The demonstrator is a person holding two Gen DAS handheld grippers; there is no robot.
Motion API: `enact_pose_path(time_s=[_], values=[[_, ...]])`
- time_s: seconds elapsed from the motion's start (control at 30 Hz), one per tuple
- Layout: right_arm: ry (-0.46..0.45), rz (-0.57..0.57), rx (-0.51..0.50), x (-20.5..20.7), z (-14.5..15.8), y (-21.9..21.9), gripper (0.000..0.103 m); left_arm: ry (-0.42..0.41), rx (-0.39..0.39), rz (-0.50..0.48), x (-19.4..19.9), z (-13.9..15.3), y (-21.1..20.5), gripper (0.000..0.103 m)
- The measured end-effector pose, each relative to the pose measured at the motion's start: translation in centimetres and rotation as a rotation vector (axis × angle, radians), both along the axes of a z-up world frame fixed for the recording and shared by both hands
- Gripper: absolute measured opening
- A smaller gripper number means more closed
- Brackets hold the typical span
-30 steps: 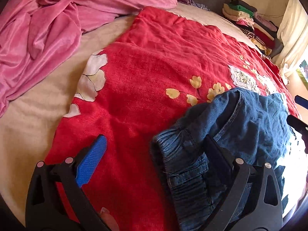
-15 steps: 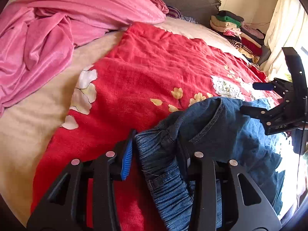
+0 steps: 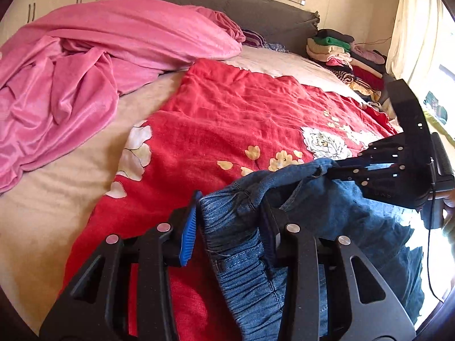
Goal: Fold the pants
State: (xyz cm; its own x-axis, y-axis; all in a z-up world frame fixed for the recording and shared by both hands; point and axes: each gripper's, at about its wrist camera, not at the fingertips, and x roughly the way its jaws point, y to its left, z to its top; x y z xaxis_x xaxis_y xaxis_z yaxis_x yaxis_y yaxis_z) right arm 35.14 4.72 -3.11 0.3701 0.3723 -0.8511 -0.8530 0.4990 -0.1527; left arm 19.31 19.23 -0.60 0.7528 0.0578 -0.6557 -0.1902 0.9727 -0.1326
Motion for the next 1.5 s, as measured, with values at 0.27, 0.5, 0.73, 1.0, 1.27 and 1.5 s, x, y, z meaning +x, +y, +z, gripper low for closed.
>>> enact_pose_path(time_s=[0.27, 0.5, 0.73, 1.0, 1.27, 1.5], values=[[-0.017, -0.09, 0.184, -3.9, 3.9, -5.0, 0.006, -0.052, 0.057, 0.013, -1.4, 1.3, -1.6, 0.03], [-0.002, -0.127, 0.292, -7.5, 5.7, -8.3, 0.006, -0.083, 0.077, 0.004, -4.7, 2.7, -3.7, 0.03], [0.016, -0.143, 0.356, -11.8, 6.5, -11.6, 0.006, -0.112, 0.086, -0.063, -8.4, 3.7, -5.6, 0.03], [0.066, -0.153, 0.415, -16.5, 6.6, -13.9, 0.006, -0.124, 0.032, -0.111, -11.9, 3.6, -6.3, 0.03], [0.109, -0.148, 0.417, -21.2, 5.3, -15.1, 0.006, -0.063, 0.019, -0.145, -14.8, 2.2, -7.2, 0.03], [0.145, -0.138, 0.398, -24.3, 3.6, -15.5, 0.006, 0.004, 0.032, -0.16, -16.5, 0.5, -7.9, 0.031]])
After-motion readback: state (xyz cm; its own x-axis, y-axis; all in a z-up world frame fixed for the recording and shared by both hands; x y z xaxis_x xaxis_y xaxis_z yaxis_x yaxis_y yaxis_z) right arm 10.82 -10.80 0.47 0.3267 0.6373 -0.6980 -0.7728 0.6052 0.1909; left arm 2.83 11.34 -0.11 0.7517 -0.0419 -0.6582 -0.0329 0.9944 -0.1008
